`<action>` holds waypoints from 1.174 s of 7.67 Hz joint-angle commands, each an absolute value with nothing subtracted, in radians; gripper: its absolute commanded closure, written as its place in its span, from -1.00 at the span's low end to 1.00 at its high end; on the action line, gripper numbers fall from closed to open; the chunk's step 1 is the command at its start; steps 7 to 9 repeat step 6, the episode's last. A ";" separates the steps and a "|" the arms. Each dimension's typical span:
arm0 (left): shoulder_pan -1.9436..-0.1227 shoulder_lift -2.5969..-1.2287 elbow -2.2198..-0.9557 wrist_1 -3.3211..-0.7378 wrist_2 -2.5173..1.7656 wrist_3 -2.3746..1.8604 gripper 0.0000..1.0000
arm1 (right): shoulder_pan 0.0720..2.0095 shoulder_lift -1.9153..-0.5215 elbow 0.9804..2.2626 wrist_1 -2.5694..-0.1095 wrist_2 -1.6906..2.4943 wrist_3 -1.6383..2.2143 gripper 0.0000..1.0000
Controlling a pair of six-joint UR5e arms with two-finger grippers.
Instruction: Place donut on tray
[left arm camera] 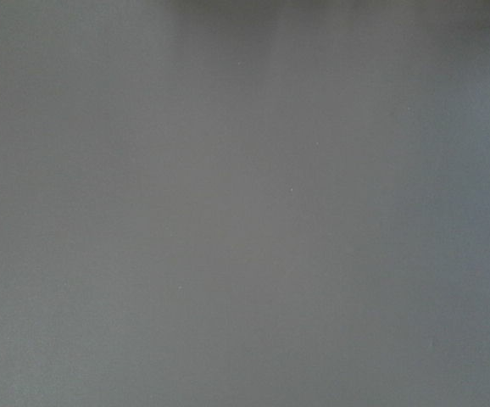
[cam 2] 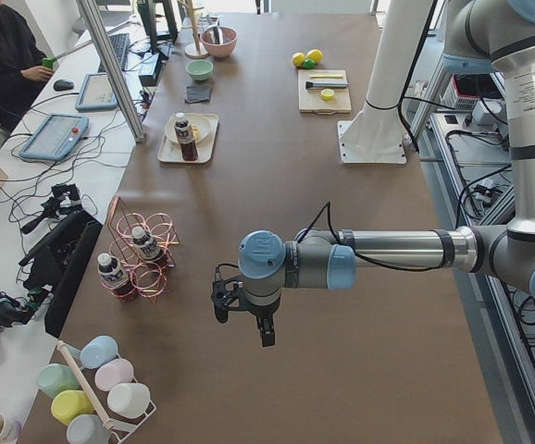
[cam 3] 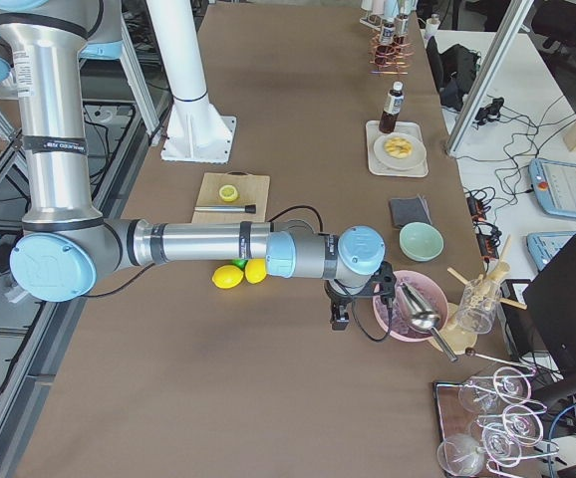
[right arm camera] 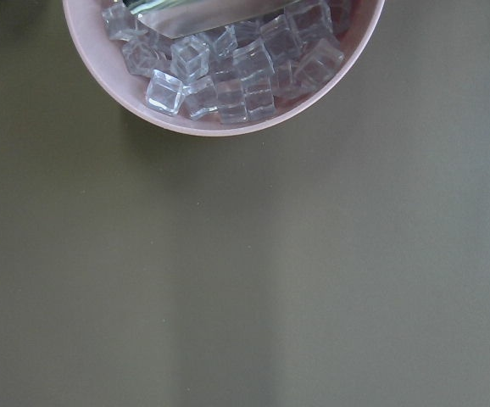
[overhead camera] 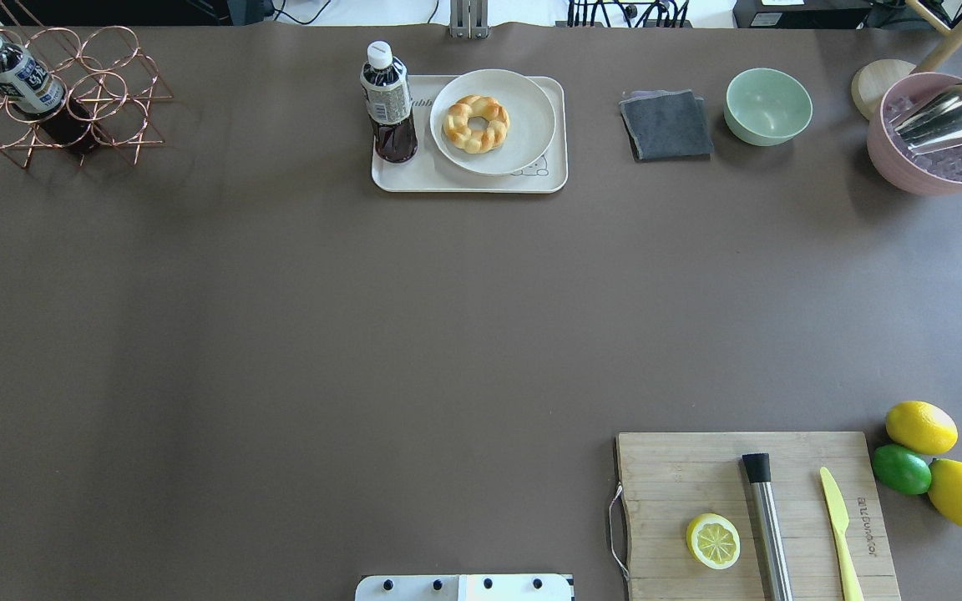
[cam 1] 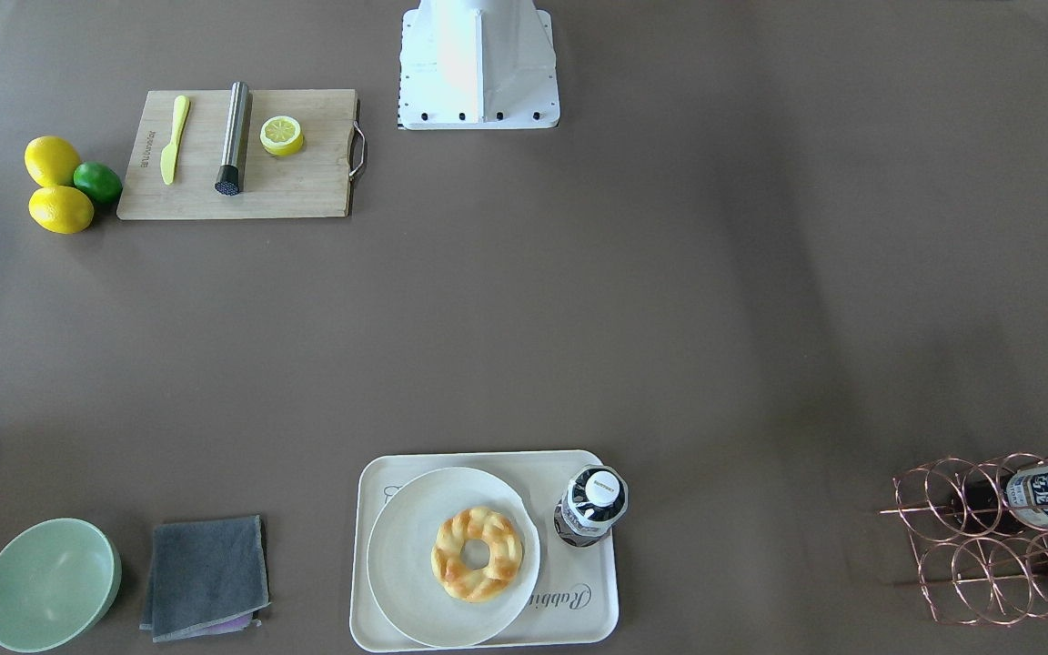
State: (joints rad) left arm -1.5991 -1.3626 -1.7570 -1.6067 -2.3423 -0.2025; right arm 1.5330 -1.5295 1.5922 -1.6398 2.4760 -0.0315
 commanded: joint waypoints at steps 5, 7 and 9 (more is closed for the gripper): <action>-1.597 -1.388 -1.750 -1.606 -2.342 -0.202 -0.97 | 1.539 -1.528 1.592 -1.638 2.511 -0.032 -1.00; -1.597 -1.387 -1.750 -1.606 -2.342 -0.202 -0.97 | 1.540 -1.531 1.592 -1.638 2.510 -0.032 -1.00; -1.597 -1.387 -1.750 -1.606 -2.342 -0.202 -0.97 | 1.540 -1.531 1.592 -1.638 2.510 -0.032 -1.00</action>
